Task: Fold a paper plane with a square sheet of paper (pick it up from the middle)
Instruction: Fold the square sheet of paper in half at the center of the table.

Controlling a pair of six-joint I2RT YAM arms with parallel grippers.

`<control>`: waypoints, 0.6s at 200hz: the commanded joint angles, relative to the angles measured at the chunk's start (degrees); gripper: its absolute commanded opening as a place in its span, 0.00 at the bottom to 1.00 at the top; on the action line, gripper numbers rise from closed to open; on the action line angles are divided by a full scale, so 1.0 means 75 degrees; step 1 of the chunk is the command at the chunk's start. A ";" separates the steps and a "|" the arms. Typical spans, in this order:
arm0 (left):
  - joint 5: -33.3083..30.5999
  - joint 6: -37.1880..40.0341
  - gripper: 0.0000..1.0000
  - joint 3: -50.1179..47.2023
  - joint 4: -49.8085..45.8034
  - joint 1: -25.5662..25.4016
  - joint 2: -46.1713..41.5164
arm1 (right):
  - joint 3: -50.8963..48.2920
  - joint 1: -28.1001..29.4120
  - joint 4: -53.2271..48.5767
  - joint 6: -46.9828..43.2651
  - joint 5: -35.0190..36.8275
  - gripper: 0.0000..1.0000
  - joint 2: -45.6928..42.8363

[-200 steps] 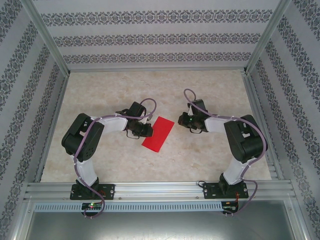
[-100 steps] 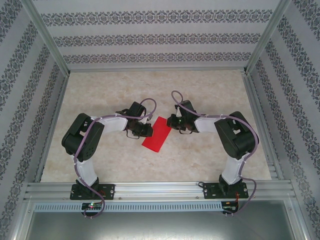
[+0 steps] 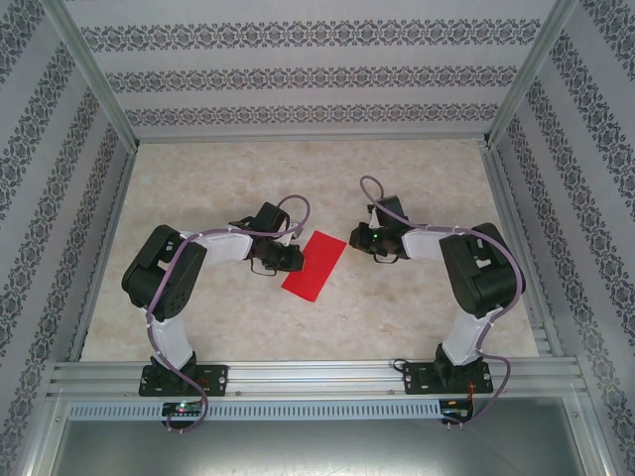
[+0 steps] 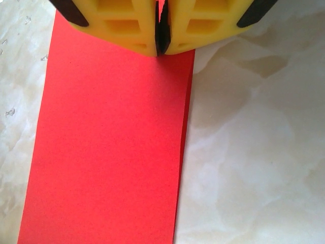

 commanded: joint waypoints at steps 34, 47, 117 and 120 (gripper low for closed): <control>-0.0555 -0.0286 0.16 -0.0587 -0.1117 0.0064 0.0700 | -0.0926 0.0415 -0.0217 0.0999 -0.0548 0.23 -0.1284; -0.0406 -0.0332 0.17 -0.0538 -0.1124 0.0061 0.0671 | -0.1015 0.0637 0.0009 0.1286 -0.0709 0.28 -0.1180; -0.0020 -0.0555 0.19 -0.0673 -0.1047 0.0052 0.0320 | -0.0669 0.1334 0.0694 0.1952 -0.0988 0.35 -0.0133; -0.0026 -0.0552 0.19 -0.0684 -0.1047 0.0052 0.0321 | -0.0653 0.1339 0.0710 0.1952 -0.0988 0.35 -0.0105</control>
